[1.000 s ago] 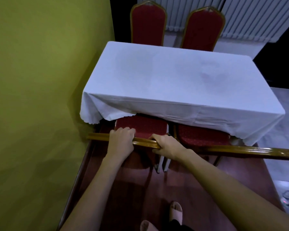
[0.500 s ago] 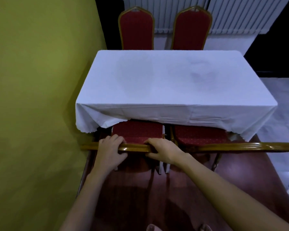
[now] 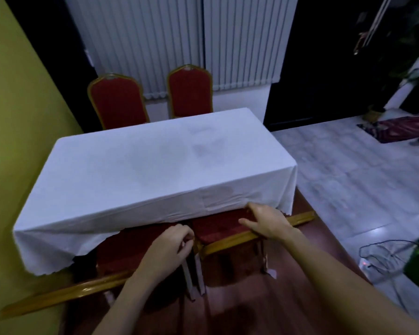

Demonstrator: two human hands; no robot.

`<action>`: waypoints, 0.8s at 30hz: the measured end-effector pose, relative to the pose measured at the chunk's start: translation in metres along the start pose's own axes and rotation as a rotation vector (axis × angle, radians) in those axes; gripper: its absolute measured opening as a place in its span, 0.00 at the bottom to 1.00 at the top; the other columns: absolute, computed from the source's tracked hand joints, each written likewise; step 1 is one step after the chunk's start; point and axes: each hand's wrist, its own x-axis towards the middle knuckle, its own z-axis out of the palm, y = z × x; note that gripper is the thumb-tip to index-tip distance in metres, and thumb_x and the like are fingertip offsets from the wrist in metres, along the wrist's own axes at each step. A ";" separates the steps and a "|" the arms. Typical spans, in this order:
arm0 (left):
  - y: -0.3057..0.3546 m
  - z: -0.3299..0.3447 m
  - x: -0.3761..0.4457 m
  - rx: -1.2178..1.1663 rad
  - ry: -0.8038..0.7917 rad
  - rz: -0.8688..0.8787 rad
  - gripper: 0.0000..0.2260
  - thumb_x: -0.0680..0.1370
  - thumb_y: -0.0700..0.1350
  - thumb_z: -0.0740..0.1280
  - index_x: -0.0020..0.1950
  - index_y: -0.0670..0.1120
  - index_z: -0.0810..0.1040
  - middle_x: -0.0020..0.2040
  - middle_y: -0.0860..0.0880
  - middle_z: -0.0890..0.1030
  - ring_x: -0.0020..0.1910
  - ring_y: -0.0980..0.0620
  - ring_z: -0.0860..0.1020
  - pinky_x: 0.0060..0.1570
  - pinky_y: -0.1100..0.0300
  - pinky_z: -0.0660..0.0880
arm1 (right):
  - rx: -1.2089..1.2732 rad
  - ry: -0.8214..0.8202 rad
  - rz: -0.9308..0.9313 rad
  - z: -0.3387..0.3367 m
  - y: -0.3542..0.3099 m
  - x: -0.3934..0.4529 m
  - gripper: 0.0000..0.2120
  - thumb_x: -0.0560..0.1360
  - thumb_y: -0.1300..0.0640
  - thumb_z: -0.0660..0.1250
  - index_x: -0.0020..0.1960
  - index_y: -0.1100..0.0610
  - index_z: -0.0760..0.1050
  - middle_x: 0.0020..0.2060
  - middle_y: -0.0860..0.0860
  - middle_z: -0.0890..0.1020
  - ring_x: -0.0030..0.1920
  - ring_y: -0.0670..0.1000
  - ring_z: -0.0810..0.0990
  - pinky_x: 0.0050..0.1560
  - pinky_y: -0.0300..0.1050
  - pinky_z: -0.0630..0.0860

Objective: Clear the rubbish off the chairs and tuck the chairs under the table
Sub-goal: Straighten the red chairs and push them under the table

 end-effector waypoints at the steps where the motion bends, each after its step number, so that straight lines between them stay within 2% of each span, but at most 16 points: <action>1: 0.004 0.006 0.006 0.008 -0.009 0.014 0.10 0.77 0.53 0.59 0.49 0.51 0.76 0.45 0.54 0.78 0.47 0.57 0.76 0.50 0.56 0.75 | 0.015 0.009 0.021 -0.005 0.007 -0.003 0.22 0.74 0.38 0.62 0.57 0.54 0.71 0.55 0.55 0.81 0.55 0.58 0.79 0.50 0.51 0.75; 3: 0.044 0.024 0.038 0.049 -0.010 0.030 0.15 0.76 0.58 0.56 0.50 0.51 0.76 0.47 0.55 0.78 0.49 0.58 0.76 0.52 0.60 0.73 | 0.061 0.044 0.074 -0.033 0.054 -0.010 0.24 0.73 0.38 0.62 0.61 0.54 0.70 0.58 0.53 0.80 0.57 0.56 0.79 0.52 0.49 0.75; 5: 0.085 0.036 0.076 0.057 -0.023 0.035 0.15 0.78 0.58 0.57 0.53 0.50 0.76 0.51 0.54 0.79 0.53 0.57 0.76 0.54 0.65 0.69 | 0.049 0.076 0.082 -0.064 0.103 -0.013 0.27 0.73 0.37 0.62 0.63 0.54 0.69 0.60 0.52 0.79 0.58 0.55 0.78 0.53 0.49 0.75; 7: 0.126 0.048 0.118 0.078 -0.070 0.057 0.12 0.80 0.55 0.59 0.55 0.49 0.76 0.54 0.52 0.79 0.56 0.53 0.76 0.55 0.61 0.69 | 0.037 0.096 0.098 -0.086 0.152 -0.022 0.28 0.72 0.36 0.62 0.64 0.53 0.69 0.61 0.52 0.79 0.59 0.55 0.78 0.54 0.51 0.75; 10: 0.181 0.067 0.176 0.185 -0.135 0.113 0.11 0.80 0.53 0.60 0.55 0.47 0.75 0.56 0.48 0.80 0.57 0.48 0.77 0.55 0.53 0.73 | 0.038 0.131 0.132 -0.106 0.211 -0.037 0.24 0.74 0.38 0.59 0.63 0.53 0.70 0.60 0.52 0.79 0.57 0.55 0.79 0.49 0.49 0.74; 14: 0.255 0.101 0.242 0.189 -0.172 0.149 0.11 0.79 0.50 0.60 0.53 0.44 0.76 0.54 0.44 0.80 0.54 0.45 0.77 0.51 0.52 0.73 | 0.057 0.114 0.143 -0.122 0.271 -0.057 0.19 0.78 0.40 0.51 0.56 0.53 0.71 0.54 0.54 0.80 0.51 0.56 0.79 0.50 0.54 0.75; 18: 0.308 0.145 0.286 0.237 -0.285 0.190 0.13 0.79 0.50 0.59 0.56 0.44 0.75 0.54 0.45 0.78 0.54 0.44 0.77 0.51 0.50 0.74 | 0.102 0.097 0.138 -0.133 0.313 -0.060 0.20 0.78 0.40 0.48 0.58 0.51 0.69 0.56 0.52 0.78 0.54 0.55 0.78 0.54 0.55 0.74; 21: 0.337 0.170 0.319 0.286 -0.337 0.227 0.15 0.80 0.52 0.59 0.60 0.44 0.74 0.58 0.46 0.76 0.56 0.44 0.77 0.50 0.53 0.73 | 0.113 0.084 0.163 -0.143 0.346 -0.056 0.19 0.79 0.42 0.49 0.61 0.52 0.68 0.59 0.52 0.77 0.57 0.55 0.77 0.57 0.54 0.73; 24: 0.352 0.196 0.352 0.278 -0.339 0.220 0.18 0.80 0.54 0.59 0.64 0.44 0.72 0.62 0.45 0.74 0.61 0.44 0.74 0.57 0.52 0.71 | 0.091 0.076 0.190 -0.151 0.386 -0.044 0.20 0.80 0.42 0.49 0.64 0.53 0.67 0.62 0.52 0.76 0.59 0.56 0.77 0.59 0.54 0.73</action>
